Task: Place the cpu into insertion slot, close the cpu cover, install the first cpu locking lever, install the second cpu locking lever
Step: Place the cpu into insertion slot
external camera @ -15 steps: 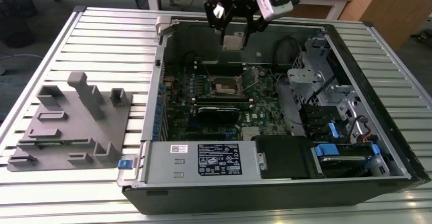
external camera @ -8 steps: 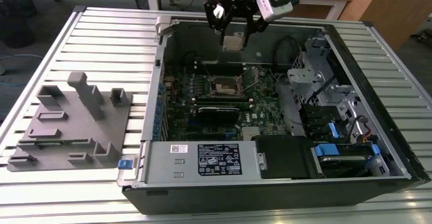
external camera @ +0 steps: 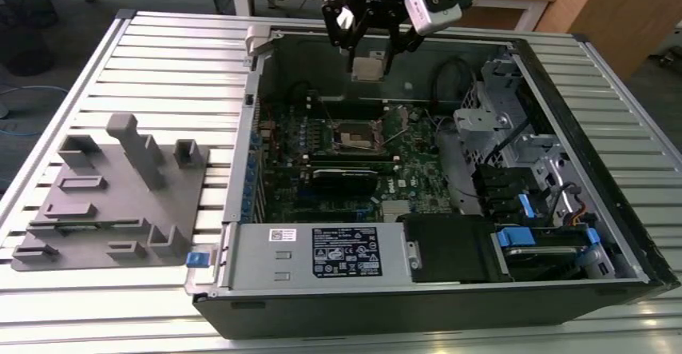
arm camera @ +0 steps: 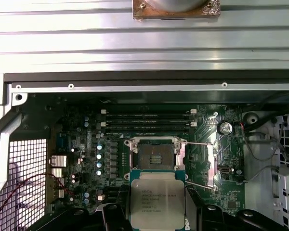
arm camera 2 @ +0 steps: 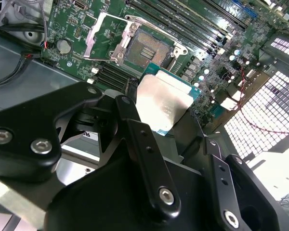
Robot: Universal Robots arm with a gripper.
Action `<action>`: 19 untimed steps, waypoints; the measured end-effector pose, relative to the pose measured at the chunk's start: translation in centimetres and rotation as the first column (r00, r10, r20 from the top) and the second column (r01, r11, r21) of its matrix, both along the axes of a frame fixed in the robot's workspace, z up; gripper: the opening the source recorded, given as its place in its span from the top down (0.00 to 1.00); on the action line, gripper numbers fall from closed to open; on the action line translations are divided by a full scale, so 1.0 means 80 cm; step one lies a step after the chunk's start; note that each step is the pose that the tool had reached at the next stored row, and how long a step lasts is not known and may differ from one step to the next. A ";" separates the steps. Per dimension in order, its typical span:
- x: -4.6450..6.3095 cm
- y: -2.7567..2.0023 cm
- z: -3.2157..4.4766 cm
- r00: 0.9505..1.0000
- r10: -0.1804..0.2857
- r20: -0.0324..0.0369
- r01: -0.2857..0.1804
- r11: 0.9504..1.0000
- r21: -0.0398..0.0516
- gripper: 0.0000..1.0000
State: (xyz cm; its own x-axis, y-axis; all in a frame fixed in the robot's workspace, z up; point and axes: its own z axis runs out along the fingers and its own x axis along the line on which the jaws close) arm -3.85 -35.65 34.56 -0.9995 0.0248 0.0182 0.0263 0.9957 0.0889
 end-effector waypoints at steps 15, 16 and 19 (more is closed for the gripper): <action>0.000 0.0000 -0.0081 1.000 0.000 0.000 0.000 1.000 0.000 0.46; 0.000 0.0000 -0.0104 1.000 0.000 0.000 0.000 1.000 0.000 0.46; 0.000 0.0000 -0.0165 1.000 0.000 0.000 0.000 1.000 0.000 0.46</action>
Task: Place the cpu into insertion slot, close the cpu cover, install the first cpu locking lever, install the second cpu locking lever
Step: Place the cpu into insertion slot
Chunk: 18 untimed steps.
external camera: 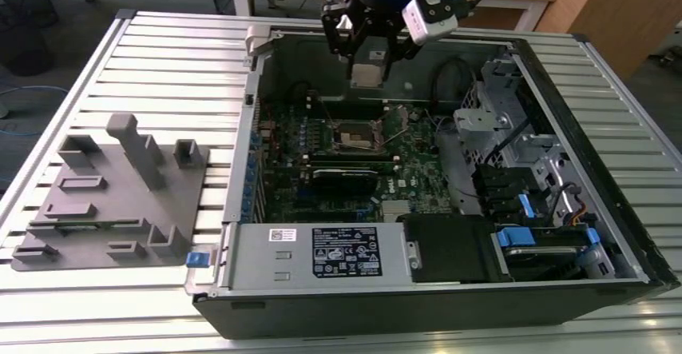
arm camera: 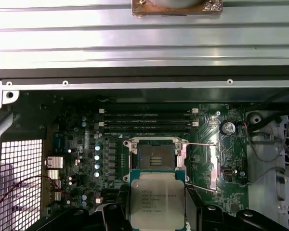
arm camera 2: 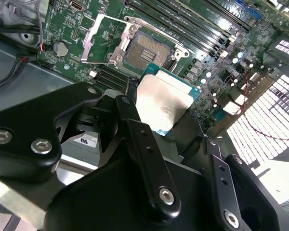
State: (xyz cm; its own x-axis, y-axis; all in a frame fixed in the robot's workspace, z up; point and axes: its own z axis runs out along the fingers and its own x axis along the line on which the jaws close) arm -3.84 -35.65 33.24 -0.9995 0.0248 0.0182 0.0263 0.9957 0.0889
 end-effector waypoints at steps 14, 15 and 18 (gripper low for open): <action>0.000 0.0000 -0.0155 1.000 0.000 0.000 0.000 1.000 0.000 0.46; 0.000 0.0000 -0.0156 1.000 0.000 0.000 0.000 1.000 0.000 0.46; 0.000 0.0000 -0.0159 1.000 0.000 0.000 0.000 1.000 0.000 0.46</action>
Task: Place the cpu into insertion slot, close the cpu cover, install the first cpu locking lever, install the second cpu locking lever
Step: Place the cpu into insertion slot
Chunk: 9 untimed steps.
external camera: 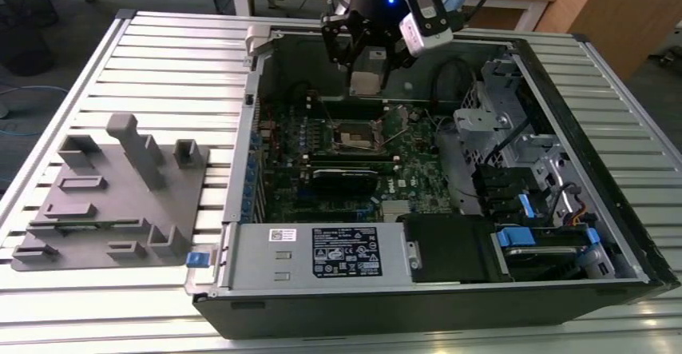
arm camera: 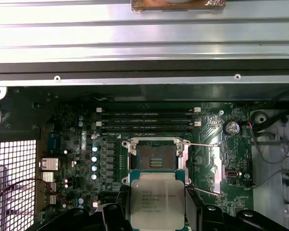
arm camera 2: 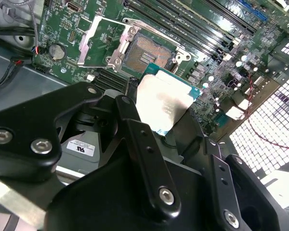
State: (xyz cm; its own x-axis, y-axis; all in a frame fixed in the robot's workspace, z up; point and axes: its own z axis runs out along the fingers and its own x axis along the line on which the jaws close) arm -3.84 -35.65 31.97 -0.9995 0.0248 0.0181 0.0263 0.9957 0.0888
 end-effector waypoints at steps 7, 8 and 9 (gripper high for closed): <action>0.000 0.0000 -0.0017 1.000 0.000 0.000 0.000 1.000 0.000 0.46; 0.000 0.0000 -0.0020 1.000 0.000 0.000 0.000 1.000 0.000 0.46; 0.000 0.0000 -0.0026 1.000 0.000 0.000 0.000 1.000 0.000 0.46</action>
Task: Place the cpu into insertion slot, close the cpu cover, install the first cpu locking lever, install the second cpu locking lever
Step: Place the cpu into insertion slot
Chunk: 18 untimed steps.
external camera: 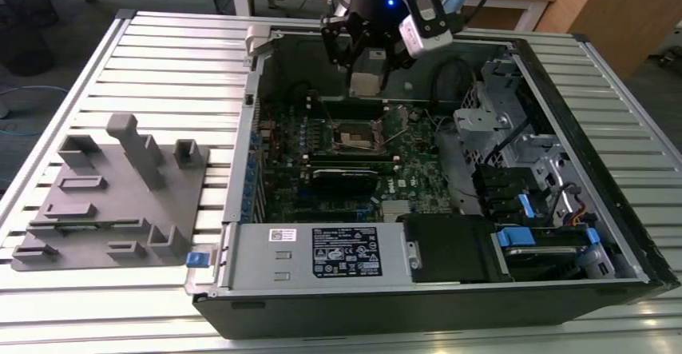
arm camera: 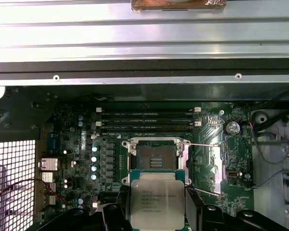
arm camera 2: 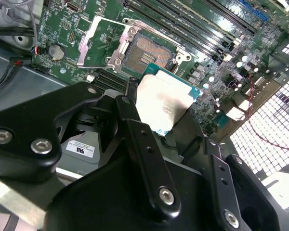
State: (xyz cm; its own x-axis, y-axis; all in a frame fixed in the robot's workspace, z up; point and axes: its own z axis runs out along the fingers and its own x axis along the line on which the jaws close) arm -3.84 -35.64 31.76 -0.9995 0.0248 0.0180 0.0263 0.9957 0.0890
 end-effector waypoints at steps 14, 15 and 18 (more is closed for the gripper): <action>0.000 0.0000 -0.0031 1.000 0.000 0.000 0.000 1.000 0.000 0.46; 0.000 0.0000 -0.0031 1.000 0.000 0.000 0.000 1.000 0.000 0.46; 0.000 0.0000 -0.0044 1.000 0.000 0.000 0.000 1.000 -0.001 0.46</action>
